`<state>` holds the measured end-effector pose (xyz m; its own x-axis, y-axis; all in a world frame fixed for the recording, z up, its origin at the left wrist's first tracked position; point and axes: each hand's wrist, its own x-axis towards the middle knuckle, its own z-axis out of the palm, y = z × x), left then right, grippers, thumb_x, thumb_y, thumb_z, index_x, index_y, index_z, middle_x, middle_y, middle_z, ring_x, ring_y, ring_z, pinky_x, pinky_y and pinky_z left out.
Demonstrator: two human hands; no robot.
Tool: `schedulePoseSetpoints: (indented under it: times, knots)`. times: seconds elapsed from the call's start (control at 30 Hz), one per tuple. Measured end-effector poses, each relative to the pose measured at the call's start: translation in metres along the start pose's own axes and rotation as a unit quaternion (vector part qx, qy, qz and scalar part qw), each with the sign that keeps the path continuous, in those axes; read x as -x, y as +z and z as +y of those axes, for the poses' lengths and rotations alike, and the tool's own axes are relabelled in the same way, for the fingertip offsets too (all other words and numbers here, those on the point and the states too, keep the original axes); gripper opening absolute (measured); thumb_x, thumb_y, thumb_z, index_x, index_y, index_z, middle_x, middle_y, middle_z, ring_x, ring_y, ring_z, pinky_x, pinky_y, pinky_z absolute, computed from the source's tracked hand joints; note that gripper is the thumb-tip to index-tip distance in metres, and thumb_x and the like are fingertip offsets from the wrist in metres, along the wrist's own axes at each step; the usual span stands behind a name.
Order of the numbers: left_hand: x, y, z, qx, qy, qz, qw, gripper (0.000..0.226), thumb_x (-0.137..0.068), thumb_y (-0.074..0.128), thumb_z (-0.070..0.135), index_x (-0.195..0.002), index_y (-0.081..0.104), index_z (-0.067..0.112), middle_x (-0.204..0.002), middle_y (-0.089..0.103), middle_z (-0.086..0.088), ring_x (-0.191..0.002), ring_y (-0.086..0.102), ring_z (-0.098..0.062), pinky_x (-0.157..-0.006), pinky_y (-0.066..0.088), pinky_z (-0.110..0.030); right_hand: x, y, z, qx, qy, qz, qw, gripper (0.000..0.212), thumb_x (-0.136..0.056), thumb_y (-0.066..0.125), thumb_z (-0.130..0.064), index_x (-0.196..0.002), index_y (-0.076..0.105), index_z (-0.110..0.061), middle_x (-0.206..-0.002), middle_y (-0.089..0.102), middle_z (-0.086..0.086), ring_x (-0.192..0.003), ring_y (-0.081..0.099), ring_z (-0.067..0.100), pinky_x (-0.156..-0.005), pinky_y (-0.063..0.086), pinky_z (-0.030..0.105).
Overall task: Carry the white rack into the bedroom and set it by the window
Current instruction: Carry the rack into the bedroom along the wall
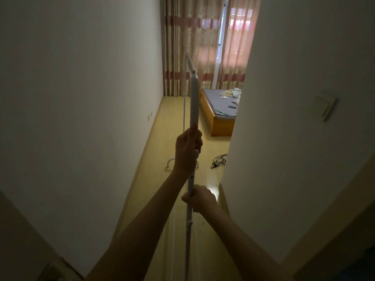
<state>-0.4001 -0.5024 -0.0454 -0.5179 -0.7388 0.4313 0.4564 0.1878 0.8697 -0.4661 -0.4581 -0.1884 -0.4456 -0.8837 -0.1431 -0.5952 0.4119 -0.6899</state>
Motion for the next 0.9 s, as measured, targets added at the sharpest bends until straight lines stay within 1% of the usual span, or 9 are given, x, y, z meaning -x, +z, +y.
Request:
schedulePoseSetpoints:
  times: [0.13,0.3,0.43,0.53,0.63,0.77,0.9]
  knots:
    - [-0.013,0.001,-0.006,-0.001,0.005,-0.005,1.000,0.040,-0.097,0.032,0.029,-0.060,0.041,0.015,-0.044,0.038,0.010,-0.040,0.031,-0.006,-0.045,0.026,-0.024,-0.016,-0.002,0.005,0.002,-0.007,0.007,1.000,0.013,-0.086,0.063,-0.029,-0.082,0.053,-0.022,-0.071,0.062,-0.004,-0.061,0.065,0.012,-0.067,0.059,0.031]
    - [-0.037,0.004,-0.021,-0.007,0.008,0.001,1.000,0.040,-0.096,0.032,0.032,-0.060,0.041,0.016,-0.044,0.037,0.009,-0.040,0.030,-0.007,-0.043,0.026,-0.023,-0.045,-0.010,0.013,0.001,-0.007,-0.004,1.000,0.012,-0.085,0.064,-0.030,-0.085,0.055,-0.022,-0.071,0.062,-0.005,-0.059,0.064,0.009,-0.064,0.058,0.029]
    - [-0.059,0.001,-0.030,0.001,0.006,-0.002,1.000,0.039,-0.093,0.036,0.037,-0.060,0.042,0.018,-0.044,0.037,0.008,-0.039,0.030,-0.006,-0.041,0.028,-0.019,-0.070,-0.017,0.015,0.008,-0.011,-0.010,1.000,0.013,-0.085,0.064,-0.031,-0.084,0.054,-0.023,-0.071,0.062,-0.004,-0.057,0.064,0.008,-0.056,0.053,0.023]
    - [-0.077,-0.002,-0.038,-0.001,0.007,0.003,1.000,0.037,-0.089,0.038,0.042,-0.061,0.044,0.019,-0.045,0.039,0.008,-0.038,0.031,-0.005,-0.040,0.029,-0.018,-0.092,-0.022,0.015,-0.001,-0.011,-0.021,1.000,0.014,-0.085,0.064,-0.030,-0.083,0.053,-0.023,-0.074,0.063,-0.002,-0.060,0.065,0.010,-0.058,0.055,0.025]
    - [-0.094,-0.003,-0.046,-0.007,0.006,0.007,1.000,0.037,-0.088,0.038,0.044,-0.061,0.043,0.019,-0.044,0.039,0.007,-0.038,0.031,-0.005,-0.040,0.028,-0.019,-0.110,-0.026,0.017,-0.007,-0.019,-0.026,0.999,0.013,-0.086,0.064,-0.030,-0.086,0.054,-0.023,-0.077,0.064,-0.002,-0.063,0.067,0.011,-0.060,0.055,0.024]
    - [-0.115,-0.003,-0.055,-0.008,0.005,0.011,1.000,0.039,-0.086,0.039,0.047,-0.060,0.042,0.019,-0.044,0.037,0.007,-0.038,0.029,-0.006,-0.040,0.026,-0.020,-0.132,-0.032,0.019,-0.002,-0.032,-0.019,0.999,0.012,-0.086,0.064,-0.029,-0.084,0.055,-0.023,-0.075,0.064,-0.003,-0.060,0.065,0.008,-0.056,0.052,0.021]
    - [-0.134,-0.005,-0.064,-0.006,0.005,0.019,1.000,0.043,-0.076,0.045,0.058,-0.062,0.044,0.017,-0.045,0.039,0.007,-0.039,0.030,-0.007,-0.041,0.027,-0.021,-0.155,-0.036,0.018,0.004,-0.037,-0.027,0.999,0.012,-0.086,0.064,-0.029,-0.083,0.056,-0.021,-0.075,0.065,-0.002,-0.060,0.066,0.009,-0.056,0.052,0.021]
